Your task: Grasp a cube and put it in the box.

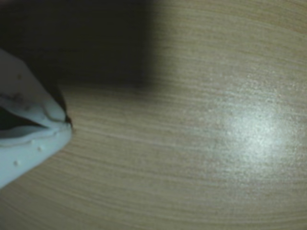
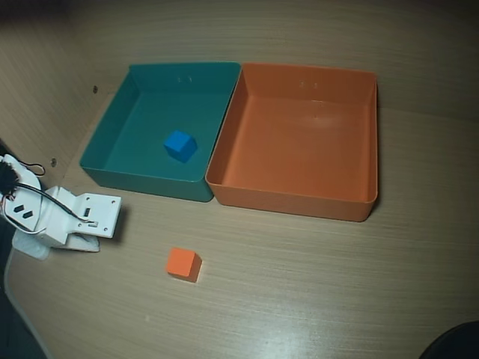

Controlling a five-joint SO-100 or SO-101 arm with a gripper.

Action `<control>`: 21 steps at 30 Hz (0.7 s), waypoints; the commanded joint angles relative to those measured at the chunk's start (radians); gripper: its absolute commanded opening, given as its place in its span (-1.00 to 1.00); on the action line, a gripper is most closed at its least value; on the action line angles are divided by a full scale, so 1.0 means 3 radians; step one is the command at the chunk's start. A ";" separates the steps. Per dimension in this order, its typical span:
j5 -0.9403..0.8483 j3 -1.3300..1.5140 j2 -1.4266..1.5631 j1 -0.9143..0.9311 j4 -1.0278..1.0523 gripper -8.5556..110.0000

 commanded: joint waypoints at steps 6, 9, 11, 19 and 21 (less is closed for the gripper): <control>-0.0051 -0.0445 -0.0363 -0.0010 0.0000 -0.95; -0.0051 -0.0808 -0.0823 -0.0010 0.0000 -0.92; -0.0051 -0.1089 -0.1161 -0.0010 0.0000 -0.84; -0.0051 -0.2286 -0.2475 -0.0010 0.0000 -0.40; -0.0051 -0.2572 -0.2761 -0.0010 0.0000 -0.32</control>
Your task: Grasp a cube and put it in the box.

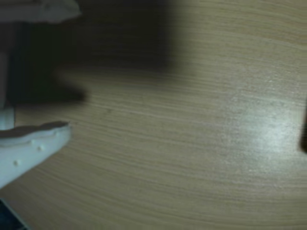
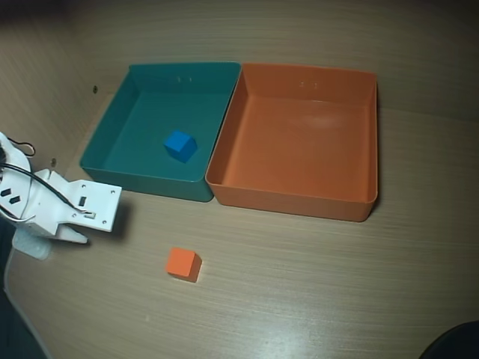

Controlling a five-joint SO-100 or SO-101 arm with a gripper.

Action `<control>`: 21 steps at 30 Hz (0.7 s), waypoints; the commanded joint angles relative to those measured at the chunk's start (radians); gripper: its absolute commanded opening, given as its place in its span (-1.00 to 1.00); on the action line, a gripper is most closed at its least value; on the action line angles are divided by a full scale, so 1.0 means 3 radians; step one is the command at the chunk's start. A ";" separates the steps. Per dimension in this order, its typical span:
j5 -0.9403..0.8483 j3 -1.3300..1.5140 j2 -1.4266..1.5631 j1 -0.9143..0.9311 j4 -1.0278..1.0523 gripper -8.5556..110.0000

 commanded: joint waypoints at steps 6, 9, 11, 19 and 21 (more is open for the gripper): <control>-0.0031 -0.1360 -0.1104 -0.0036 -0.0026 -0.21; -0.0031 -0.1764 -0.1488 -0.0031 -0.0026 -0.21; -0.0031 -0.2025 -0.1733 -0.0015 -0.0026 -0.21; -0.0031 -0.2935 -0.2628 0.0010 -0.0026 -0.21; -0.0031 -0.3119 -0.2823 0.0015 -0.0026 -0.21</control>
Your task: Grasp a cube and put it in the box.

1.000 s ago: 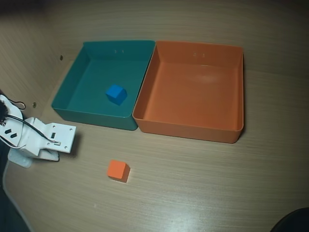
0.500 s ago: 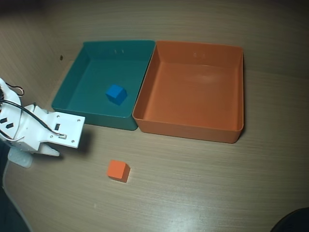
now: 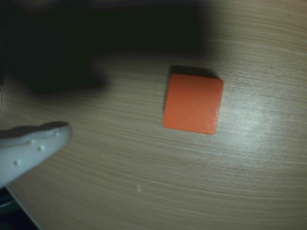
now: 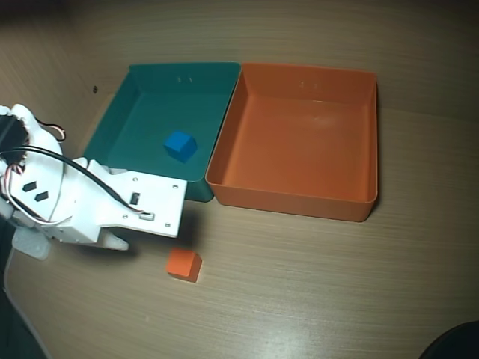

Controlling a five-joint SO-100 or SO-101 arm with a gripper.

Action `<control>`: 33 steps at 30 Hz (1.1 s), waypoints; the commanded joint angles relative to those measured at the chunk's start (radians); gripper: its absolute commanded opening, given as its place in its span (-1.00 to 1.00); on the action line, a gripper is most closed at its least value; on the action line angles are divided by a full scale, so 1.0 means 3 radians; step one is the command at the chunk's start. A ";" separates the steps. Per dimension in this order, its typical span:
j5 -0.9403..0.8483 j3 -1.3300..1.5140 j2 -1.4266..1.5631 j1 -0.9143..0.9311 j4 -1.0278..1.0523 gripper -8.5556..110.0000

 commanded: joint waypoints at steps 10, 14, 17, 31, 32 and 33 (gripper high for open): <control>-0.0031 -0.1064 -0.0910 0.0026 -0.0026 -0.21; -0.0036 -0.1253 -0.1125 0.0128 -0.0026 -0.21; -0.0036 -0.1381 -0.1263 0.0184 -0.0026 -0.21; -0.0036 -0.1631 -0.1994 0.0271 -0.0031 -0.21; -0.0036 -0.1631 -0.2030 0.0271 -0.0031 -0.21; -0.0036 -0.1631 -0.2076 0.0271 -0.0031 -0.21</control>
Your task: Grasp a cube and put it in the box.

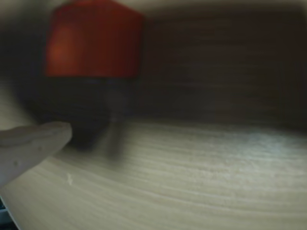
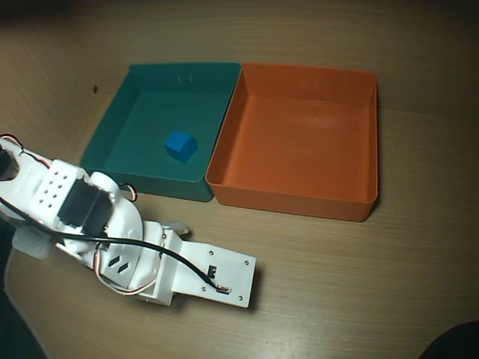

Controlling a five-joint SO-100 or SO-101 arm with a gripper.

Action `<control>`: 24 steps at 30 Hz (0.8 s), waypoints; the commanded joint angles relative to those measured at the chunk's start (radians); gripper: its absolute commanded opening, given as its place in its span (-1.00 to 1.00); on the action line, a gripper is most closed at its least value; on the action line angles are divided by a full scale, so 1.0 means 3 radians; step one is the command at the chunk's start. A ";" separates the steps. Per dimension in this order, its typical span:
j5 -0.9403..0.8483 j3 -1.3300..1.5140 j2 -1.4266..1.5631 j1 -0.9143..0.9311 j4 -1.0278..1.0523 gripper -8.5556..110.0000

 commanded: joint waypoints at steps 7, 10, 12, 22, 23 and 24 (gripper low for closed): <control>-0.0036 -0.0210 -0.0159 -0.0041 -0.0031 -0.21; -0.0036 -0.0210 -0.0159 -0.0046 -0.0031 -0.21; -0.0036 -0.0210 -0.0159 -0.0046 -0.0031 -0.21; 0.0010 -0.0148 -0.0184 -0.0097 -0.0383 -0.21; 0.0015 -0.0148 -0.0210 -0.0102 -0.0399 -0.21; 0.0020 -0.0148 -0.0240 -0.0107 -0.0409 -0.21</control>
